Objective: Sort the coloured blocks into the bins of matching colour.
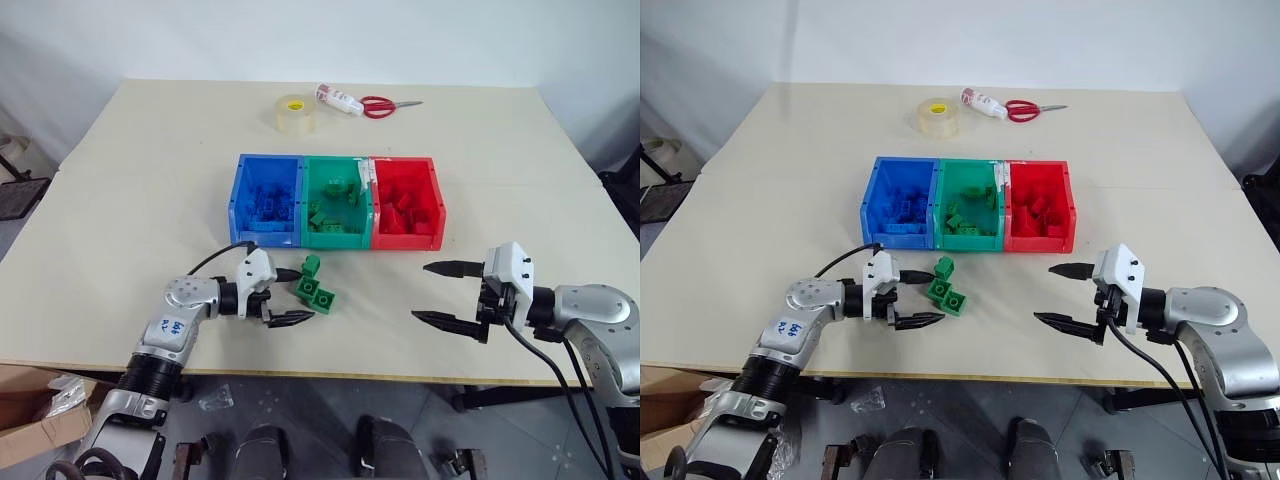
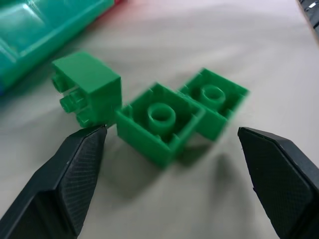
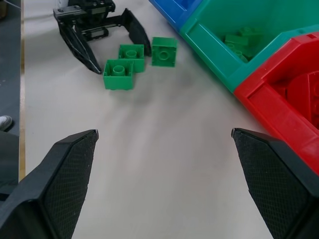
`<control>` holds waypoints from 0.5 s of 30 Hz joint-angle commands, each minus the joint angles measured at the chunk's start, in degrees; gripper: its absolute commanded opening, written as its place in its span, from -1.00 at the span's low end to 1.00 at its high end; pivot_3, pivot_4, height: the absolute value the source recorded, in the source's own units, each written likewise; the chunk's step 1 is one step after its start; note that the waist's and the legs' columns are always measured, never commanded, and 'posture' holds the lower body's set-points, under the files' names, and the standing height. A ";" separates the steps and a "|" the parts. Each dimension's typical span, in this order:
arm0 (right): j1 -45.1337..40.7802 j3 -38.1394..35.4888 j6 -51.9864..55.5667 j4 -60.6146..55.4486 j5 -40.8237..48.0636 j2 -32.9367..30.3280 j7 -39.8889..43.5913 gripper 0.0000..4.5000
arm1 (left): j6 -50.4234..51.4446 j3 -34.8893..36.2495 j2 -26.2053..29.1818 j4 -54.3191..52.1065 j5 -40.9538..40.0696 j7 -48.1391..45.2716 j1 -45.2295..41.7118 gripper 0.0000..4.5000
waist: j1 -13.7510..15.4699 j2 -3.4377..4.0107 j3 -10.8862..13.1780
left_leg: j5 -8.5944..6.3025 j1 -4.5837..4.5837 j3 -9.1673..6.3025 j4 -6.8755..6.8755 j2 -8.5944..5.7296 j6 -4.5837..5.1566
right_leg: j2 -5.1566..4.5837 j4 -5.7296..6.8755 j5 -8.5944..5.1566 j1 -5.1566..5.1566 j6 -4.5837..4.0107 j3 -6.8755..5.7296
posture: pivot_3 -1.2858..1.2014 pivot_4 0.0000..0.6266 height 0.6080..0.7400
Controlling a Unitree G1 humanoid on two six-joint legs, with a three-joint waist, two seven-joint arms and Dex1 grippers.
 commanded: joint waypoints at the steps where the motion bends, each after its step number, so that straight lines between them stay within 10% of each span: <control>1: 0.31 -2.06 -0.28 -1.31 0.98 -0.64 -0.35 1.00 | -2.42 -0.54 -1.07 1.19 0.78 -0.05 -1.42 0.99 | 0.00 0.00 0.00 | 0.00 0.00 0.00 0.00 0.00 0.00 | 0.00 0.00 0.00 0.00 0.00 0.00 | 0.03 -0.52 1.00; 11: 1.40 -2.37 -0.11 -2.16 1.12 -0.75 -1.19 1.00 | -2.53 -0.40 -0.90 0.37 -0.09 -2.19 -1.49 -0.06 | -0.02 0.00 0.00 | 0.00 0.01 -0.01 0.00 0.00 0.00 | 0.00 0.01 0.00 0.00 0.00 0.00 | 0.03 -0.52 1.00; 15: 1.43 -2.14 -0.22 -1.94 1.00 -0.69 -1.31 1.00 | -1.35 0.53 0.38 -0.93 -0.54 -2.43 -1.25 -0.06 | -0.04 0.00 0.00 | 0.00 0.00 -0.01 0.00 0.00 0.00 | 0.00 0.01 0.00 0.00 0.00 0.00 | 0.03 -0.52 1.00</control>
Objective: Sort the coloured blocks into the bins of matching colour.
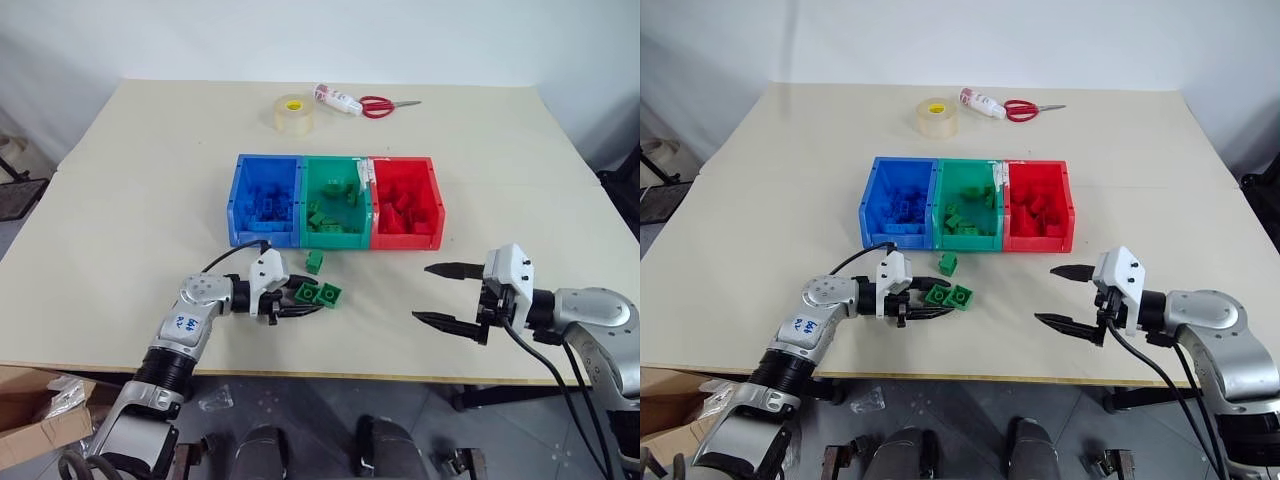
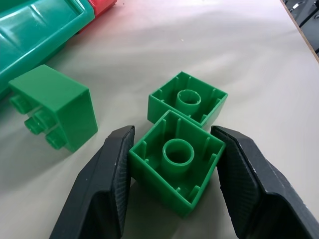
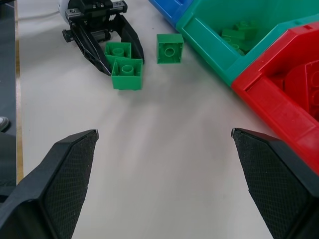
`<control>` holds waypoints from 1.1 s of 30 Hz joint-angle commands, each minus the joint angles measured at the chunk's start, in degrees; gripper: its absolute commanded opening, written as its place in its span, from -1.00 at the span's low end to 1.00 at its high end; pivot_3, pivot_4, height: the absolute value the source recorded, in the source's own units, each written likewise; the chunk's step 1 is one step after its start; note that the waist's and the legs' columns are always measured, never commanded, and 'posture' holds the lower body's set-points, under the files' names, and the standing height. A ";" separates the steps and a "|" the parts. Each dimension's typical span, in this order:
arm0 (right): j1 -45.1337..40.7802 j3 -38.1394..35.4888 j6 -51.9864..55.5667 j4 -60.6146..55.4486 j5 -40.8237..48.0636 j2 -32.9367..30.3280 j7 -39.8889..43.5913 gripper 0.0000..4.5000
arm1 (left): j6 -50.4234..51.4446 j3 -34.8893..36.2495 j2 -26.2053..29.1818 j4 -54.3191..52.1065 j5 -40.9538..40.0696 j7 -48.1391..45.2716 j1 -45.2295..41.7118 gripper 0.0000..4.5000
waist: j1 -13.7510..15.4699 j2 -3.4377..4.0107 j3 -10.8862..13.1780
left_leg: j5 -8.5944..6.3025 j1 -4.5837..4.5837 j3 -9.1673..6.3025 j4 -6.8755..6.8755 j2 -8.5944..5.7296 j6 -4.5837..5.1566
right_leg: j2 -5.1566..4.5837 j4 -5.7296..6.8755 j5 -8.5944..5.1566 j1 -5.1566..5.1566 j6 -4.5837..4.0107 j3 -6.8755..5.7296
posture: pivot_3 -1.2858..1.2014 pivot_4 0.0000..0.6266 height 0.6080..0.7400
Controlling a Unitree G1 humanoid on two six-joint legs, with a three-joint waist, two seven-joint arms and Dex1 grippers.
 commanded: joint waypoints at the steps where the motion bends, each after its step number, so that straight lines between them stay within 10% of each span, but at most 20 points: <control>1: -0.10 -1.95 -0.29 -1.39 0.94 -0.66 -0.19 1.00 | 0.75 1.61 1.51 -3.16 -1.23 -0.60 0.09 -0.06 | -0.01 0.00 0.00 | 0.00 0.00 0.00 0.00 0.00 0.00 | 0.00 0.00 0.00 0.00 0.00 0.00 | 0.03 -0.52 1.00; 12: -0.87 -1.70 -0.82 -0.39 0.77 -0.63 0.19 1.00 | 6.89 5.17 3.83 -10.45 -4.16 2.03 -1.13 -0.06 | 0.14 0.00 0.00 | 0.00 -0.01 -0.02 0.02 0.00 0.00 | 0.00 0.01 0.00 0.01 0.00 0.00 | 0.03 -0.52 1.00; 22: -0.30 -1.59 -1.86 -1.13 0.63 0.95 -1.38 1.00 | 0.28 5.60 -7.39 14.61 0.54 12.41 -24.15 -0.06 | 1.28 -0.07 0.03 | -0.06 -0.14 -0.04 0.35 -0.02 0.09 | 0.00 -0.03 0.06 0.07 0.10 -0.02 | 0.03 -0.52 1.00; 29: 2.60 -3.15 -2.08 -3.54 1.18 1.13 -2.92 1.00 | -8.60 6.13 -11.18 34.73 3.53 13.98 -34.26 0.97 | 0.89 -0.12 0.06 | -0.06 -0.16 -0.02 0.24 -0.03 0.09 | 0.00 -0.14 0.07 0.05 0.13 -0.03 | 0.03 -0.52 1.00; 33: 3.49 -4.17 -2.49 -3.53 1.53 0.81 -2.73 1.00 | -9.86 6.42 -9.84 33.95 2.83 9.28 -33.88 0.99 | 0.85 -0.13 0.07 | -0.06 -0.15 -0.02 0.26 -0.03 0.09 | 0.01 -0.13 0.07 0.05 0.13 -0.02 | 0.03 -0.52 1.00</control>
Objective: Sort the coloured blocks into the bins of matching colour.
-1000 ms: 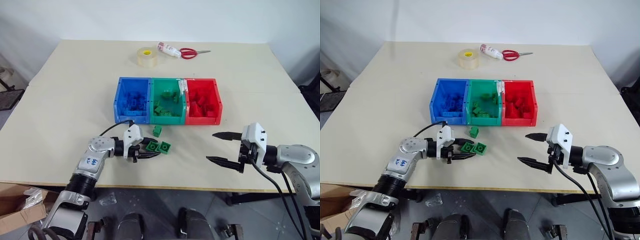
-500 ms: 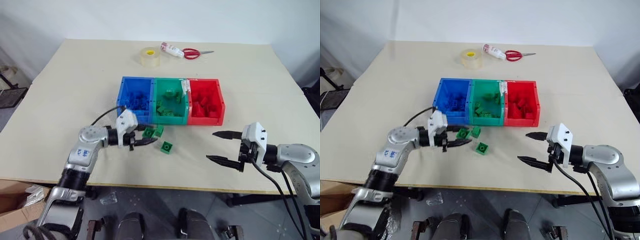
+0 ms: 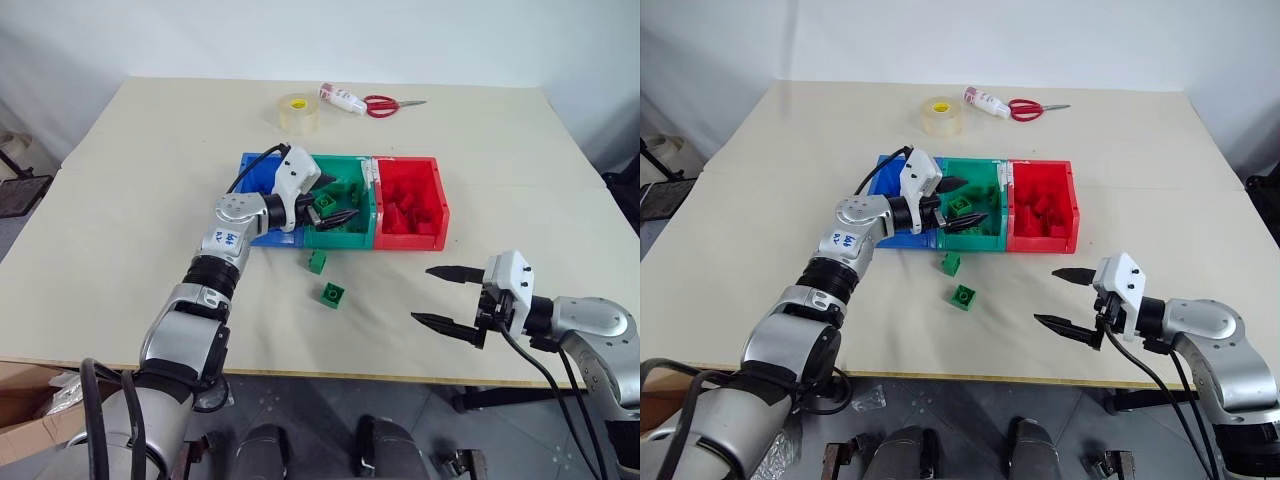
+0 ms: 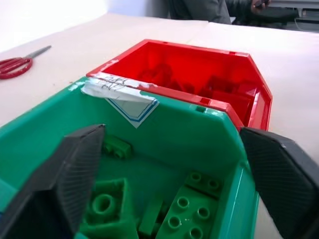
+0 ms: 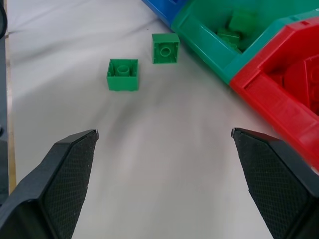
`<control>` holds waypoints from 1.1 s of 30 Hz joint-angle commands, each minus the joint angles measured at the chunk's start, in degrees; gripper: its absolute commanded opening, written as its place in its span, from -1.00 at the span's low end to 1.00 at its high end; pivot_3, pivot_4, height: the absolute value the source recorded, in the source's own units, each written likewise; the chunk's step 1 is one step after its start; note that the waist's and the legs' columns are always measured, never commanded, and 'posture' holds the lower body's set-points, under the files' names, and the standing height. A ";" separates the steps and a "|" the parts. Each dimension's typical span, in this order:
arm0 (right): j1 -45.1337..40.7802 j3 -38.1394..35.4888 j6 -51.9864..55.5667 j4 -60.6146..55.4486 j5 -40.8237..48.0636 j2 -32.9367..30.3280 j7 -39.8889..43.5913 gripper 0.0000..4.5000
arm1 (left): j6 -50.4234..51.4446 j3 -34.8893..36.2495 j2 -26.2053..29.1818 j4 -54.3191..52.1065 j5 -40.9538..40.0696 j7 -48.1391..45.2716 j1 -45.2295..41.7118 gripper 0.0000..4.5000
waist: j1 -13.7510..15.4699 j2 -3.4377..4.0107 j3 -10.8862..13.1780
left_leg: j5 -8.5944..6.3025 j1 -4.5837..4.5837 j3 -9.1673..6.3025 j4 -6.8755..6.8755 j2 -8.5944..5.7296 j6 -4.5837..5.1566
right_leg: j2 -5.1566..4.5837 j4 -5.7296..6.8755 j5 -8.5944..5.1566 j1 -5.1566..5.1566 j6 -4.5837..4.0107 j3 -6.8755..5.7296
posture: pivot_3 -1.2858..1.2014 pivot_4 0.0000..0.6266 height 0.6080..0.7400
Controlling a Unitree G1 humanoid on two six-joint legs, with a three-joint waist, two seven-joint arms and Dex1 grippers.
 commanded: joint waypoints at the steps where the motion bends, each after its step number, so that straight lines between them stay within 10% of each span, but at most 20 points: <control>1: 0.15 -3.01 -1.37 -1.73 1.52 -0.50 0.24 1.00 | -0.96 1.08 2.36 -3.51 -1.12 -5.60 0.37 0.99 | -0.04 -0.01 0.00 | 0.00 -0.01 0.00 0.02 0.00 0.00 | 0.00 0.00 0.00 0.00 0.00 0.00 | 0.03 -0.52 1.00; 19: -6.48 -2.02 -6.05 9.64 8.67 0.83 17.54 1.00 | 19.16 11.93 33.80 -52.26 -16.52 -27.11 43.76 0.99 | -1.08 0.02 0.03 | -0.06 0.05 -0.02 0.02 0.04 0.00 | 0.00 0.16 -0.01 -0.03 -0.02 0.08 | 0.03 -0.52 1.00; 33: -12.05 0.68 -5.74 14.36 7.88 0.77 21.35 1.00 | 17.32 14.66 32.53 -55.12 -17.63 -22.73 52.05 0.99 | -0.92 0.04 0.03 | -0.10 0.05 0.00 0.06 0.05 -0.01 | 0.00 0.19 -0.02 -0.04 -0.03 0.07 | 0.03 -0.52 1.00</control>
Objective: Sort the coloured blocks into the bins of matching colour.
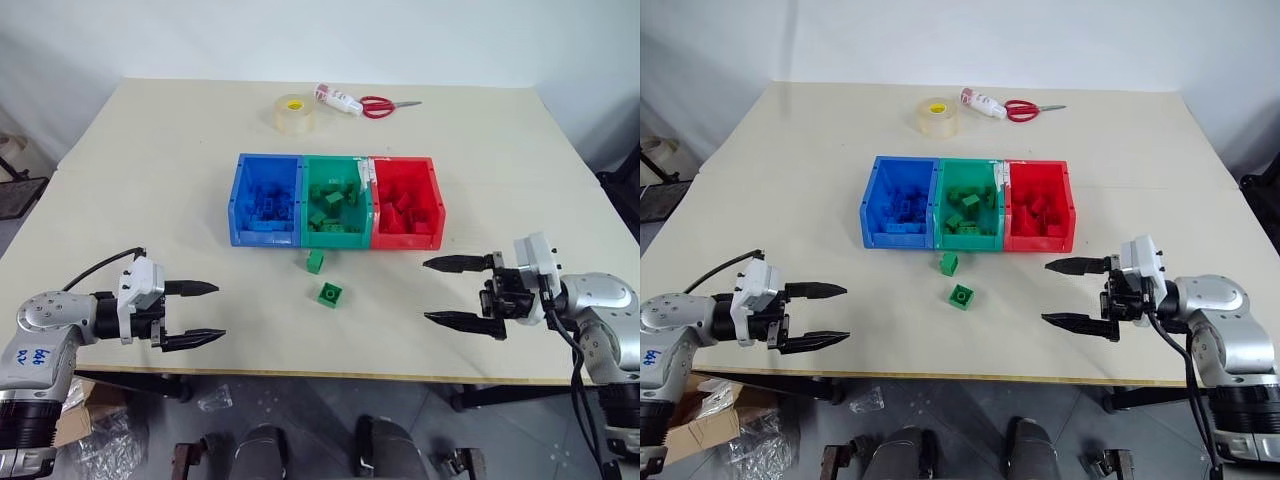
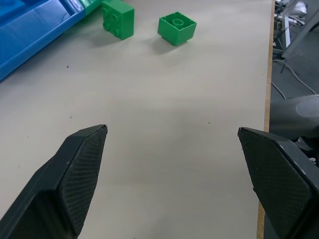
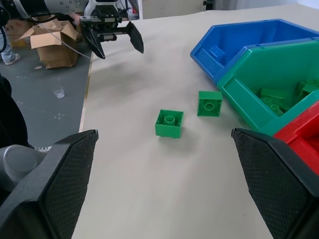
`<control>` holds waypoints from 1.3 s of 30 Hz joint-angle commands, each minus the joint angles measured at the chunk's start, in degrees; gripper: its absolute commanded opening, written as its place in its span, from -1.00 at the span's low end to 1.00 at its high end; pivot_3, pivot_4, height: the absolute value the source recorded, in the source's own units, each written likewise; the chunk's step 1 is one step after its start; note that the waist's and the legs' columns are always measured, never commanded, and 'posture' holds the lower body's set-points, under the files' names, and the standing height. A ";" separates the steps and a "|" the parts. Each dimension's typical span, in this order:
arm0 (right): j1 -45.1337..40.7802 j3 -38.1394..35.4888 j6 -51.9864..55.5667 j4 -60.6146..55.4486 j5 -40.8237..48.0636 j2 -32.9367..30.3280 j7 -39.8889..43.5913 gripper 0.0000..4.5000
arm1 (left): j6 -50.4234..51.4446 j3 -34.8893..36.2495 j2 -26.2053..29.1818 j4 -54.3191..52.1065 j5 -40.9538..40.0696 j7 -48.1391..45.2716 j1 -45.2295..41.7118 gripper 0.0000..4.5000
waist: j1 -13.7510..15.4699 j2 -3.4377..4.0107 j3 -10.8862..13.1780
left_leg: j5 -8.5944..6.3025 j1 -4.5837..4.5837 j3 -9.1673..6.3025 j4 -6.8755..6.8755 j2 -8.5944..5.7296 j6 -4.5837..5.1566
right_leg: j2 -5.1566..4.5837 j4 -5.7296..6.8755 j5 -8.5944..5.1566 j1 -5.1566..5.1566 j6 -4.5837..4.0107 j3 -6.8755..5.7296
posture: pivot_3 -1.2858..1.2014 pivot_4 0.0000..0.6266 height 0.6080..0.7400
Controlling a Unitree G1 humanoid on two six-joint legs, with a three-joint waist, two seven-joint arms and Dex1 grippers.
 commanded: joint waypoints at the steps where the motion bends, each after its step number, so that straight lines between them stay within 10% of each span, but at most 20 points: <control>1: -0.53 -0.50 -0.47 -0.64 0.00 0.00 0.26 1.00 | -0.19 -2.14 -1.71 -3.98 -0.33 1.92 -1.82 0.99 | 0.07 0.00 0.00 | 0.00 0.00 0.00 0.01 0.00 0.00 | 0.00 0.00 0.00 0.00 0.00 0.00 | 0.03 -0.52 1.00; 30: 10.37 -4.35 0.67 -12.10 1.02 0.54 -9.68 1.00 | -18.96 -26.62 -25.22 22.49 17.70 6.18 -28.62 0.99 | 0.52 -0.01 0.00 | -0.04 -0.04 0.00 0.20 -0.01 0.05 | 0.00 -0.01 0.01 0.05 0.02 0.00 | 0.03 -0.52 1.00; 39: 11.51 -5.33 0.26 -13.28 1.20 0.22 -11.04 1.00 | -21.03 -28.11 -26.73 26.37 20.68 5.90 -30.44 -0.13 | 0.86 -0.01 0.00 | -0.05 -0.05 0.00 0.22 -0.01 0.06 | 0.00 -0.01 0.01 0.03 0.02 -0.01 | 0.03 -0.52 1.00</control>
